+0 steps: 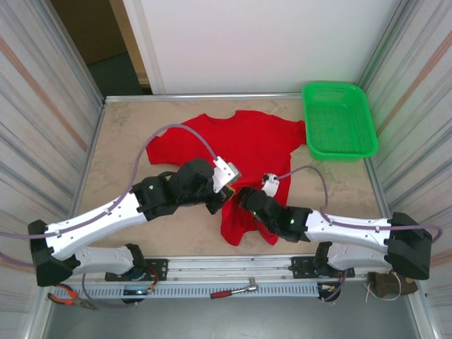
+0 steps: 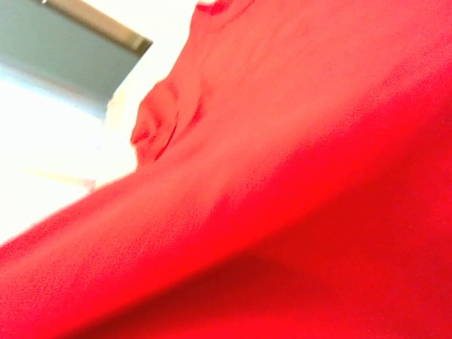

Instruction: Fold the inside-out t-shirt

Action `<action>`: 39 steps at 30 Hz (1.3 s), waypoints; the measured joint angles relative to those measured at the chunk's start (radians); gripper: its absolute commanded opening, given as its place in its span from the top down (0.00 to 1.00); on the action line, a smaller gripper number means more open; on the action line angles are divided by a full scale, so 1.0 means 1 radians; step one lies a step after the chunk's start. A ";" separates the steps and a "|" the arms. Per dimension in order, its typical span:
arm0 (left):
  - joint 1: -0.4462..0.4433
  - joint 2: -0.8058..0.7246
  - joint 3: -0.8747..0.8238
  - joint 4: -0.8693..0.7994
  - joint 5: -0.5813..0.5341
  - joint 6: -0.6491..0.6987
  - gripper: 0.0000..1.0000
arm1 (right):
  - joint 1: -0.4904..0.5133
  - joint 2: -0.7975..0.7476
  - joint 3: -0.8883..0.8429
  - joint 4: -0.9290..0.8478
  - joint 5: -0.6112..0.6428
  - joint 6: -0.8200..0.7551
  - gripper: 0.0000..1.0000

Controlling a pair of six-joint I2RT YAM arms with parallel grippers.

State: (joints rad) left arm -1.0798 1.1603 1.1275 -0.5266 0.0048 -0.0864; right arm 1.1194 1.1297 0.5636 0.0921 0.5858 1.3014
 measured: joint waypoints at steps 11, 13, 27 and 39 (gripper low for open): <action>-0.002 0.101 0.153 0.032 0.107 -0.067 1.00 | -0.023 0.208 -0.033 0.079 -0.067 -0.018 1.00; -0.003 0.129 0.193 0.035 0.126 -0.077 1.00 | -0.058 0.265 -0.052 0.128 -0.098 -0.008 1.00; -0.016 0.153 0.299 0.028 0.153 -0.107 1.00 | -0.191 0.418 -0.011 0.306 -0.264 -0.027 1.00; -0.055 0.149 0.214 0.064 0.209 -0.175 1.00 | -0.332 0.325 -0.066 0.381 -0.308 -0.027 1.00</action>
State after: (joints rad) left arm -1.1347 1.3090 1.3411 -0.4622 0.2138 -0.2615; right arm 0.7876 1.4544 0.4973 0.4728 0.2779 1.2743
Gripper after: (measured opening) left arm 0.059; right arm 0.051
